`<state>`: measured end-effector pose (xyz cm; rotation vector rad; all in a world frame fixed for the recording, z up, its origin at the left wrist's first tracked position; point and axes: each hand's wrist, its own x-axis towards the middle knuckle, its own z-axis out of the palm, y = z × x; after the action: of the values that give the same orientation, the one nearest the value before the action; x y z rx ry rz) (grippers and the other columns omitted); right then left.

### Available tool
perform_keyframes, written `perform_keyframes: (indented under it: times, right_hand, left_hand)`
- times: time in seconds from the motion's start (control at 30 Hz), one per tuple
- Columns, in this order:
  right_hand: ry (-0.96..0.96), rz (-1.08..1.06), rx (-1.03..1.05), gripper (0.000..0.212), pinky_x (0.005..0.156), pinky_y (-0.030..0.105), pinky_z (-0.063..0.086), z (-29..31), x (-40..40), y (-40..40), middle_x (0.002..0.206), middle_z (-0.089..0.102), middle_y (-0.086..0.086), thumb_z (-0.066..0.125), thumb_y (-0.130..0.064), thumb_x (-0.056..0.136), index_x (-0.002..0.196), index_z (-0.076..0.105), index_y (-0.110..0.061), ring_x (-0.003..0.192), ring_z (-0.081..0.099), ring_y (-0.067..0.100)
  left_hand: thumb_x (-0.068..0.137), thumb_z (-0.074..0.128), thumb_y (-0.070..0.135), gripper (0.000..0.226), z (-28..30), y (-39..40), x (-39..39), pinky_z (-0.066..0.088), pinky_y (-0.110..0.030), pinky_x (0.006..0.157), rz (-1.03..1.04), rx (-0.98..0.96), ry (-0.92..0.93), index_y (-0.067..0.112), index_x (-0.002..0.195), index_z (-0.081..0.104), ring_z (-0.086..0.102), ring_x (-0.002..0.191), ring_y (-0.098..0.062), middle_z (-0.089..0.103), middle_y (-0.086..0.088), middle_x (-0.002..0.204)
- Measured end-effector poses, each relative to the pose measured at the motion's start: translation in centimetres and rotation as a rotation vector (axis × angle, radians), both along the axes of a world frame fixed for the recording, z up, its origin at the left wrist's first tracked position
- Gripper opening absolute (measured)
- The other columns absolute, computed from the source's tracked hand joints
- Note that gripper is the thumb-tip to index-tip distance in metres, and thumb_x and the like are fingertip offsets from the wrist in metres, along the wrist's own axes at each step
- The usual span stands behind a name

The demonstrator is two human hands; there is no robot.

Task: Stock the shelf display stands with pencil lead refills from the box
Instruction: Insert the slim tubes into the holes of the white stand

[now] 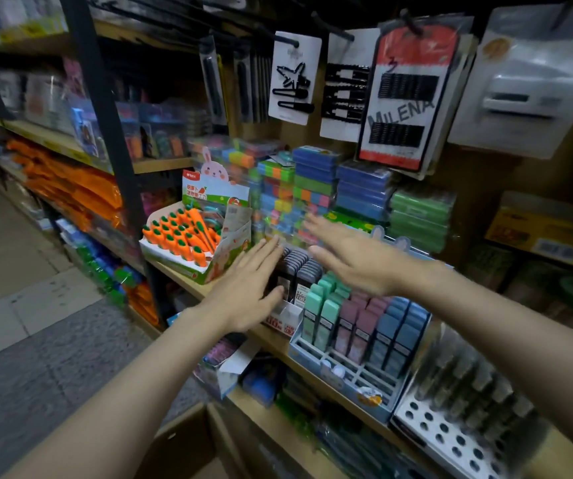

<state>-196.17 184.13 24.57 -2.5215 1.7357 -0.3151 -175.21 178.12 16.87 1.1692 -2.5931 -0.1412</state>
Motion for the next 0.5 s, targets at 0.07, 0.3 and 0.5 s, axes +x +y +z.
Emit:
perform_keyframes:
  times: [0.07, 0.3, 0.5]
  right_hand:
    - [-0.096, -0.019, -0.148, 0.05, 0.113, 0.021, 0.019, 1.4, -2.2, 2.8, 0.155, 0.035, -0.003, 0.032, -0.041, 0.103, 0.149, 0.036, -0.021, 0.142, 0.029, 0.007]
    - [0.047, -0.068, -0.061, 0.048, 0.114, 0.016, 0.016, -0.9, -4.5, 8.9, 0.152, 0.04, -0.008, 0.035, -0.042, 0.102, 0.146, 0.041, -0.025, 0.14, 0.033, 0.005]
    - [0.088, -0.03, -0.054, 0.054, 0.109, 0.01, 0.005, -3.5, -2.7, 7.6, 0.158, 0.03, -0.005, 0.034, -0.043, 0.104, 0.152, 0.03, -0.021, 0.144, 0.022, 0.008]
  left_hand:
    - [0.101, 0.04, 0.04, 0.067, 0.0, 1.2, 0.1, -0.003, -0.026, 0.119, -0.035, -0.057, 0.1, 0.026, 0.156, 0.004, -0.013, 0.145, 0.0, -0.012, 0.015, 0.16]
    - [0.1, 0.04, 0.044, 0.064, -0.7, 4.8, -1.7, -0.002, -0.024, 0.118, -0.225, 0.028, 0.09, 0.032, 0.155, 0.009, -0.014, 0.143, 0.007, -0.003, 0.023, 0.16]
    - [0.097, 0.047, 0.042, 0.07, -0.9, 5.4, -2.7, 0.025, -0.021, 0.107, -0.167, 0.194, 0.133, 0.039, 0.153, 0.005, 0.027, 0.142, -0.01, 0.017, 0.013, 0.16]
